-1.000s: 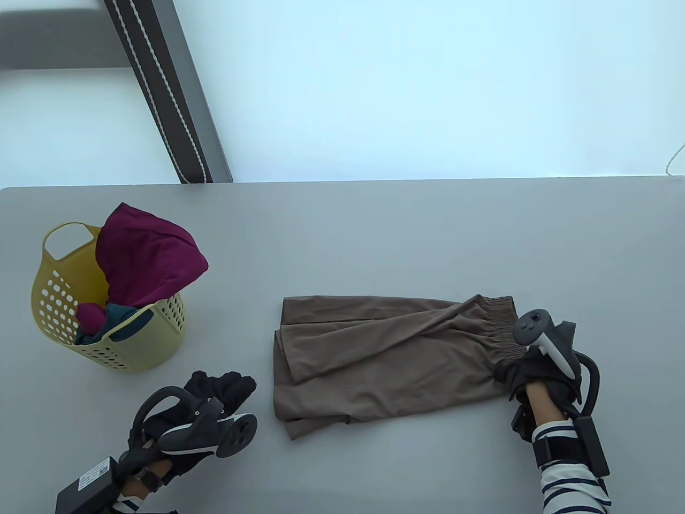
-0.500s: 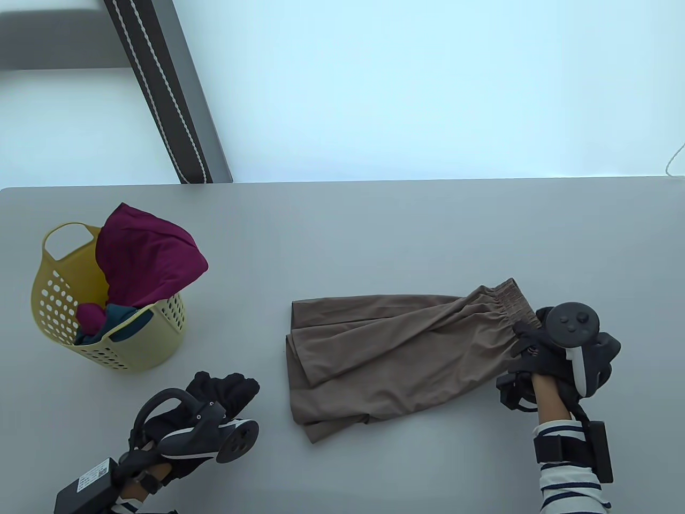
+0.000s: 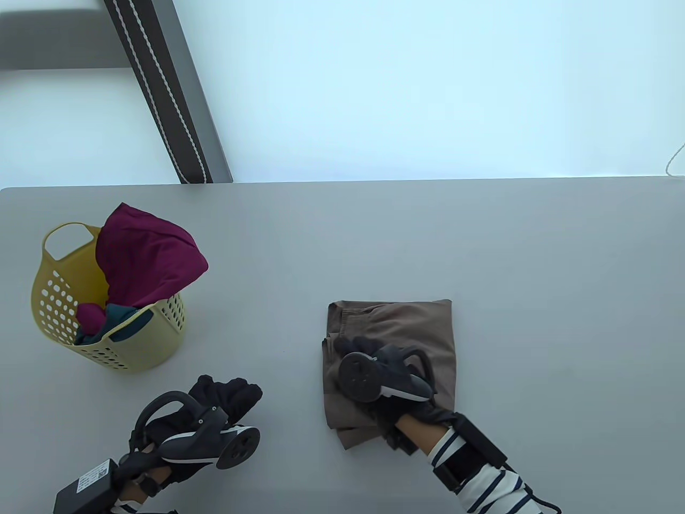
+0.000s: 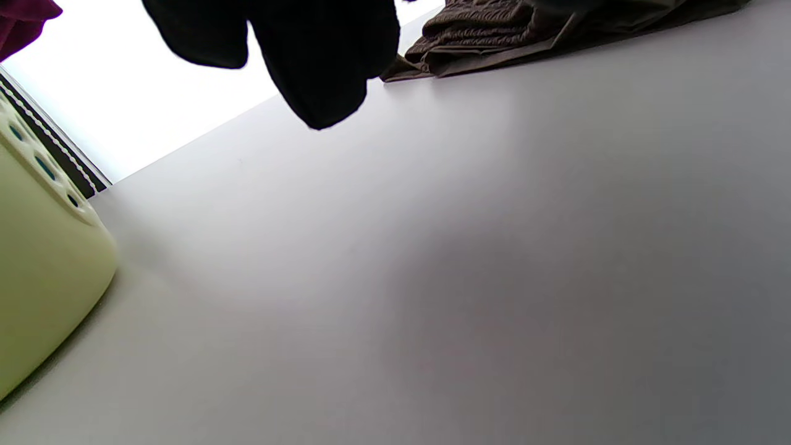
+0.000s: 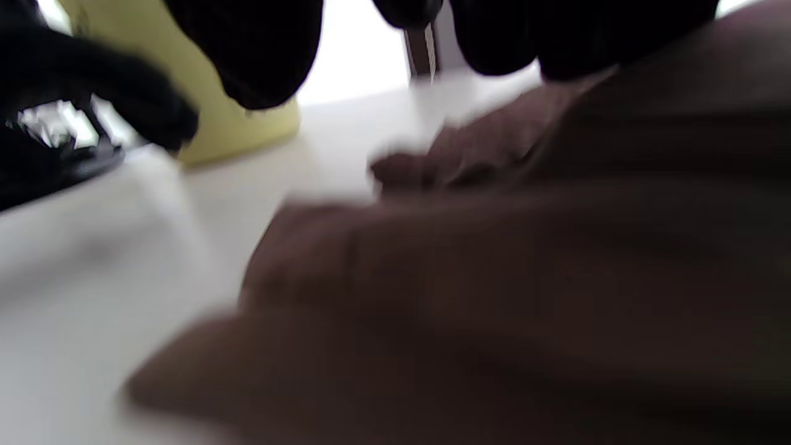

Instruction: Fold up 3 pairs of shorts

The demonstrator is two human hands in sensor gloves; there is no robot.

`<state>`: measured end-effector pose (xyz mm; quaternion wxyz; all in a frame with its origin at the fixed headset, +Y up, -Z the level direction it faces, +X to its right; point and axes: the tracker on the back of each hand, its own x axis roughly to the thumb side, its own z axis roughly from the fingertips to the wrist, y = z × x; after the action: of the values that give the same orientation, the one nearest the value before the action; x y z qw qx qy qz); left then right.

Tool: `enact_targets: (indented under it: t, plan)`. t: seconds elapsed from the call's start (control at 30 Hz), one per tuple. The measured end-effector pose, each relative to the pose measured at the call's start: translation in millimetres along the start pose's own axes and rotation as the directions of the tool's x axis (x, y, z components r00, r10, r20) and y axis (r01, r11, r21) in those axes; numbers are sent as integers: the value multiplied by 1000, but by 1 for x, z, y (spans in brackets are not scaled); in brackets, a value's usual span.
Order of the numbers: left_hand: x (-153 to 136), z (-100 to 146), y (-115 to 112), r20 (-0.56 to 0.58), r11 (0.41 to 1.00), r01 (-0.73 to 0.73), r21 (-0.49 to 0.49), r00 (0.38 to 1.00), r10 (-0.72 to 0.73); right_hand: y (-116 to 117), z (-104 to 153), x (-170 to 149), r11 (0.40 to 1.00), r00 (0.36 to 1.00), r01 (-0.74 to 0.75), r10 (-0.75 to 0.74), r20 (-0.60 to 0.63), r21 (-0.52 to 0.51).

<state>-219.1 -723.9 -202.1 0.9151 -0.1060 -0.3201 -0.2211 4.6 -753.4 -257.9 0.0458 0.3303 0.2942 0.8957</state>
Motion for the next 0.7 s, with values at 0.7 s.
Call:
enact_targets:
  t: [0.7]
  plan:
    - [2, -3, -2, 17, 1000, 5, -7, 1000, -4, -27, 44, -205, 781, 556, 542, -610, -564, -310]
